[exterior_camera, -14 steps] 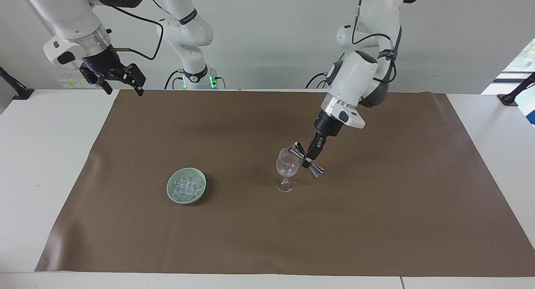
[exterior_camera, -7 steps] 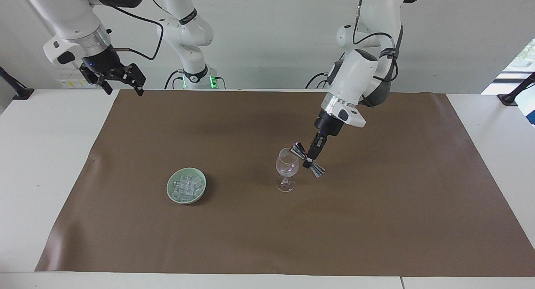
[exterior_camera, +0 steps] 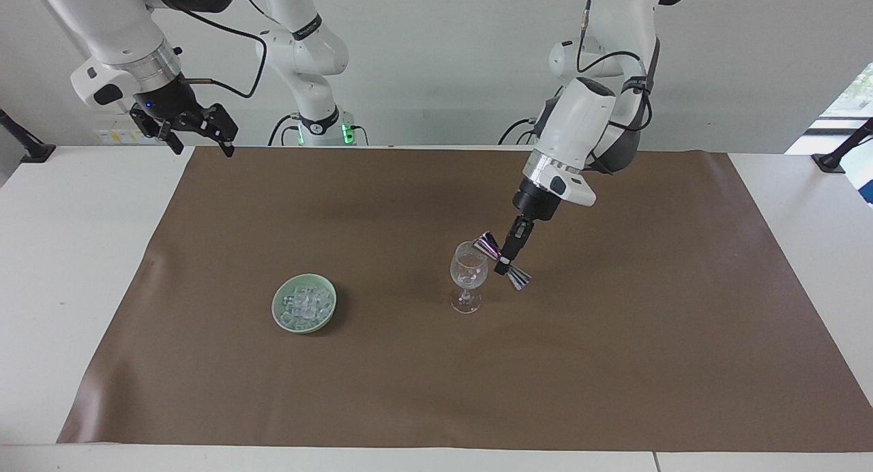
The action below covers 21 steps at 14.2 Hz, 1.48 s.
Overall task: Pour wine and add ice with both arms
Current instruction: 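Hold the tilted silver cup above the clear glass with the left gripper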
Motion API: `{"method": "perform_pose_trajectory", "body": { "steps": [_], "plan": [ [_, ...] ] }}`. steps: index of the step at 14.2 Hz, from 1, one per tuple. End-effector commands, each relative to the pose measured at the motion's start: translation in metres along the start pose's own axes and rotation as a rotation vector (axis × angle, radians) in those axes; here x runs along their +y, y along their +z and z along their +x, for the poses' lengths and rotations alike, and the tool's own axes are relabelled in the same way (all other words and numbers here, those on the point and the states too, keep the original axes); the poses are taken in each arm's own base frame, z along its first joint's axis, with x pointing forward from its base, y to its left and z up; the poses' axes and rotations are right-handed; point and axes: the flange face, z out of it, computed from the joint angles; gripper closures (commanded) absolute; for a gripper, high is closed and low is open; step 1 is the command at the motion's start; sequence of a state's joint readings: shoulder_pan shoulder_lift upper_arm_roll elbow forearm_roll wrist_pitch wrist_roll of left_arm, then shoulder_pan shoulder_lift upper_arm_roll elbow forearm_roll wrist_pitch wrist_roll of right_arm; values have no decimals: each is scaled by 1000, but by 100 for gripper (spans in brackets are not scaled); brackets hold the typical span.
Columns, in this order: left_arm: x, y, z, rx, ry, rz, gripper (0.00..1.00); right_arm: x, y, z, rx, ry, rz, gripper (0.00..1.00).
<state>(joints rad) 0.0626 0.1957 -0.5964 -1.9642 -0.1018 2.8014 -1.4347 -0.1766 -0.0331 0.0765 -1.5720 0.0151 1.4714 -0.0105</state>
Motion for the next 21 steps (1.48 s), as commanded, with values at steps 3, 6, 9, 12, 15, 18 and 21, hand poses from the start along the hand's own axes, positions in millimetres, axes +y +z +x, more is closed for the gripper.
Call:
{"method": "perform_pose_trajectory", "body": {
  "steps": [3,6,9,12,15,18,21],
  "plan": [
    [15,-2,5,14,18,8,100,1,-1,-1,14,-24,2,0],
    [22,2,8,16,34,20,100,1,-1,-1,14,-24,2,0],
    [23,2,9,30,56,20,100,1,-1,-1,14,-24,2,0],
    [23,1,10,47,86,23,100,1,-1,-1,14,-24,2,0],
    [22,1,9,56,106,29,100,1,-1,-1,14,-24,2,0],
    [20,2,8,68,133,49,100,1,-1,-1,14,-24,2,0],
    [20,2,9,73,141,49,100,1,-1,-1,14,-24,2,0]
  ]
}}
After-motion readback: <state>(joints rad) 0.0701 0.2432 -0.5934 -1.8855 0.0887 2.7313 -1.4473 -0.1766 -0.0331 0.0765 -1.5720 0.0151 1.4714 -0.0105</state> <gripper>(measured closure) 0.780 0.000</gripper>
